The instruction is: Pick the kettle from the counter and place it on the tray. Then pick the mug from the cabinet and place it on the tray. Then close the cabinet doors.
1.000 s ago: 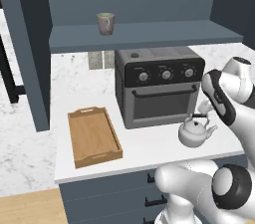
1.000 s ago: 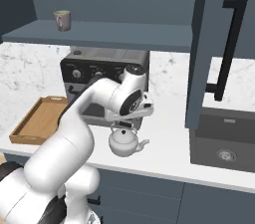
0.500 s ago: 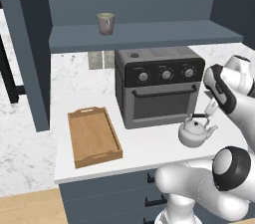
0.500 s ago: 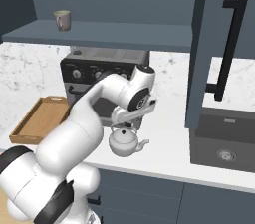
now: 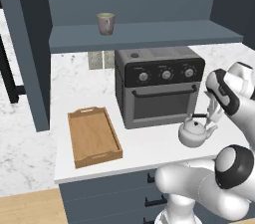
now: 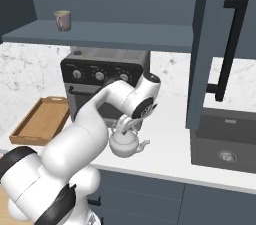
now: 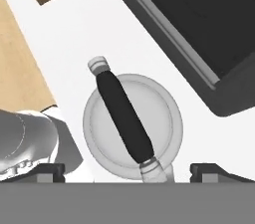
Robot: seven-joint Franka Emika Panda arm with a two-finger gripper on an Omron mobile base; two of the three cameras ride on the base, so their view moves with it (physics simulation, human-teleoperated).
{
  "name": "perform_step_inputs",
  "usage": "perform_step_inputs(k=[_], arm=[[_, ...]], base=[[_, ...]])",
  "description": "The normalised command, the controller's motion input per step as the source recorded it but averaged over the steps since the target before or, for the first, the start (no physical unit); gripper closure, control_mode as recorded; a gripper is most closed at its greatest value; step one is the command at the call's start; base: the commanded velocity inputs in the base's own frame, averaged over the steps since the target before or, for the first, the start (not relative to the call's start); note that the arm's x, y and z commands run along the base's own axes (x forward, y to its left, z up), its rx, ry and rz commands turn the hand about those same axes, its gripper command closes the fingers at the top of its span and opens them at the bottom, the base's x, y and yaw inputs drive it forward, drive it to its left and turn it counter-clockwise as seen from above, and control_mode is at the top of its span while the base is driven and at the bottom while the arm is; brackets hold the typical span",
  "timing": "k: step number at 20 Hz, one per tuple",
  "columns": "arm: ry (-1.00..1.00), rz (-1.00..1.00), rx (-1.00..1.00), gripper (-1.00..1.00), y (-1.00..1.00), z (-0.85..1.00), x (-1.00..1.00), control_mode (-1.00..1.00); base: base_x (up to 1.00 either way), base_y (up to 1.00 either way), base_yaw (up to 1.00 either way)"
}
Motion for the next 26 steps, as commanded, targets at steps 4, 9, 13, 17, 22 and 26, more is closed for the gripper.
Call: perform_step_inputs(k=[4,9,13,17,22,26], arm=[[-0.08,0.21,0.09,-1.0,0.0,-0.15,0.02,-1.0],[-0.07,0.18,0.07,-1.0,-0.11,-0.12,0.1,-1.0],[-0.04,0.14,0.08,-1.0,-0.04,-0.06,0.09,-1.0],[-0.04,0.06,0.07,-1.0,-0.02,-0.01,0.01,-1.0],[0.0,0.0,0.05,-1.0,0.01,0.0,0.01,-1.0],[0.0,-0.01,0.03,-1.0,0.02,0.0,0.01,-1.0]], base=[[0.0,0.0,0.0],[0.0,0.0,0.0],[0.0,0.0,0.0],[0.0,0.0,0.0],[0.0,0.0,0.0],[0.0,0.0,0.0]])
